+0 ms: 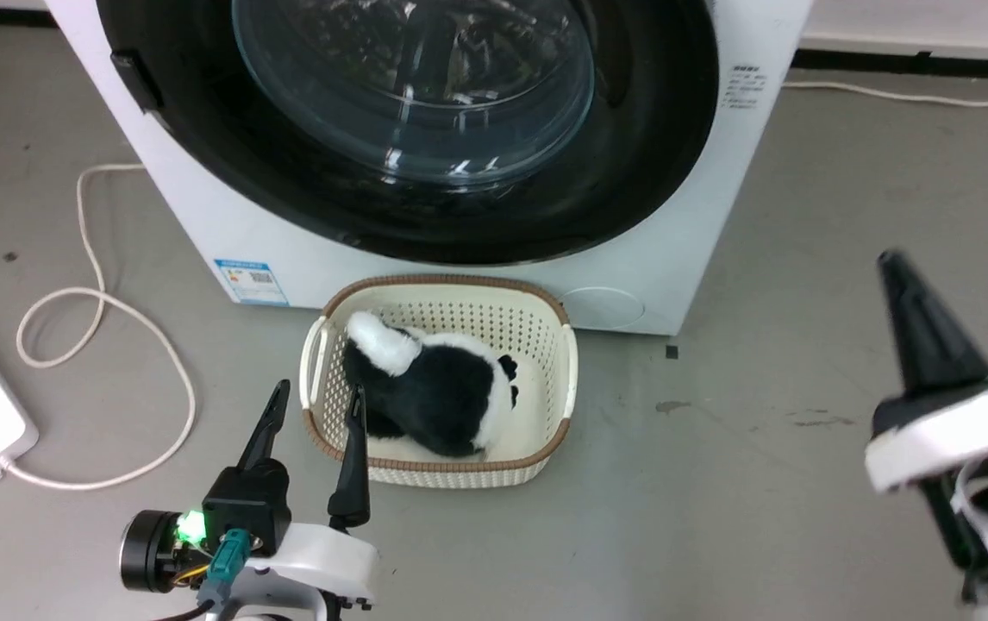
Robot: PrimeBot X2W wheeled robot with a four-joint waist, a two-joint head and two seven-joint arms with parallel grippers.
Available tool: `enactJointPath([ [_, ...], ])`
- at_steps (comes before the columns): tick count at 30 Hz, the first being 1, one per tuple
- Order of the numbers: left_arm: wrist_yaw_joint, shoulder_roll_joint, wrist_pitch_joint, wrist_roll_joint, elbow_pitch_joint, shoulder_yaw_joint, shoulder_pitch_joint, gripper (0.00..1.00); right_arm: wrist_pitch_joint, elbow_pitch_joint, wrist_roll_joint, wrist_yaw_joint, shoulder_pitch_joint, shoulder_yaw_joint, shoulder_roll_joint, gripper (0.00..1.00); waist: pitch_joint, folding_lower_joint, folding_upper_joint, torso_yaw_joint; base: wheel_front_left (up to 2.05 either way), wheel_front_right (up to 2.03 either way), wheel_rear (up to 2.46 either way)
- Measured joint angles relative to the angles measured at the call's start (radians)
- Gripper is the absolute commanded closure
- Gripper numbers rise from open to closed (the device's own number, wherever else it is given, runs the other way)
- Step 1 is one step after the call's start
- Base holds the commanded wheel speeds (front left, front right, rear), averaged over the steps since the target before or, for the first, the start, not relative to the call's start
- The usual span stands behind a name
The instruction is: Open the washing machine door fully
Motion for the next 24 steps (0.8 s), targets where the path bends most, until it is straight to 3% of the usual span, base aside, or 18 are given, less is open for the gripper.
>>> enactJointPath([
  [11, 0.024, 0.000, -0.023, -0.013, -0.011, -0.035, -0.036, 0.00, 0.083, 0.085, 0.162, 0.000, -0.171, -0.070, 0.004, 1.00, 0.054, 0.0000, 0.0000, 0.033, 0.00, 0.00, 0.00],
  [24, 0.052, 0.000, -0.049, -0.027, -0.029, -0.069, -0.071, 0.00, 0.293, 0.278, 0.366, -0.001, -0.425, -0.166, 0.026, 1.00, 0.129, -0.0001, 0.0000, 0.076, 0.00, 0.00, 0.00],
])
